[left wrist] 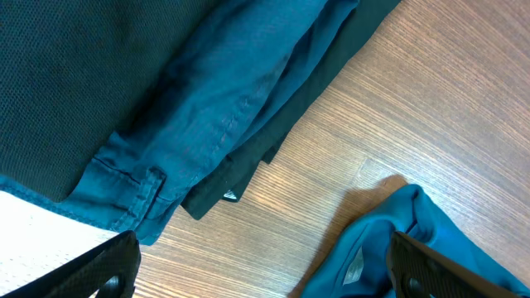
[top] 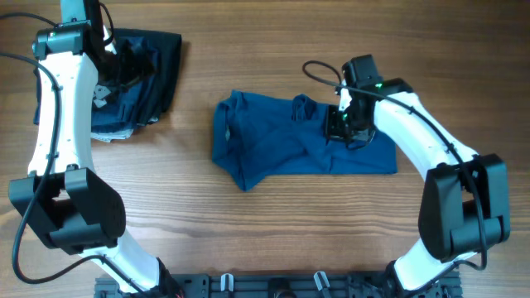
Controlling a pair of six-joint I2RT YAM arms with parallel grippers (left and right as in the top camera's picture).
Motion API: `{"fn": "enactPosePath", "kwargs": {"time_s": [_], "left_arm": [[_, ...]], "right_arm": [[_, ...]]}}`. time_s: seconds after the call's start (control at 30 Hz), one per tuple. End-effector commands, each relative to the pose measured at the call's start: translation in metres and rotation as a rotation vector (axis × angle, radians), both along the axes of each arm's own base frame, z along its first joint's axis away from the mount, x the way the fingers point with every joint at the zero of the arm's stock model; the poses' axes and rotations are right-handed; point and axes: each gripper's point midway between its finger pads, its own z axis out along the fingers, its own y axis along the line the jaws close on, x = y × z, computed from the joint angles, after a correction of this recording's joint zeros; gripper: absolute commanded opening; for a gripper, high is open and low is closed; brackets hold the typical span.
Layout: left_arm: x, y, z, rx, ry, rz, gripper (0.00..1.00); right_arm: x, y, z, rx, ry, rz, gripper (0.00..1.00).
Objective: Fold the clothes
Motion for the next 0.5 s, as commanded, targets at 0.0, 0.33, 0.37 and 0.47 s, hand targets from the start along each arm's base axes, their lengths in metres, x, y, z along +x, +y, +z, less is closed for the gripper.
{"fn": "enactPosePath", "kwargs": {"time_s": [0.0, 0.33, 0.37, 0.47], "left_arm": [[-0.002, -0.001, 0.01, -0.005, -0.024, -0.012, 0.95], [-0.004, -0.001, 0.009, -0.006, -0.017, -0.012, 0.95], [-0.004, -0.001, 0.009, -0.006, -0.017, -0.012, 0.96], [-0.002, -0.011, 0.01, -0.058, -0.025, -0.03, 0.93]], "right_arm": [[-0.016, 0.061, 0.017, 0.257, 0.026, 0.119, 0.04], [-0.008, 0.1, 0.086, 0.574, -0.13, 0.386, 0.14], [0.0, 0.099, 0.103, 0.601, -0.181, 0.399, 0.15], [0.03, 0.082, 0.134, 0.55, -0.327, 0.369, 0.15]]}}
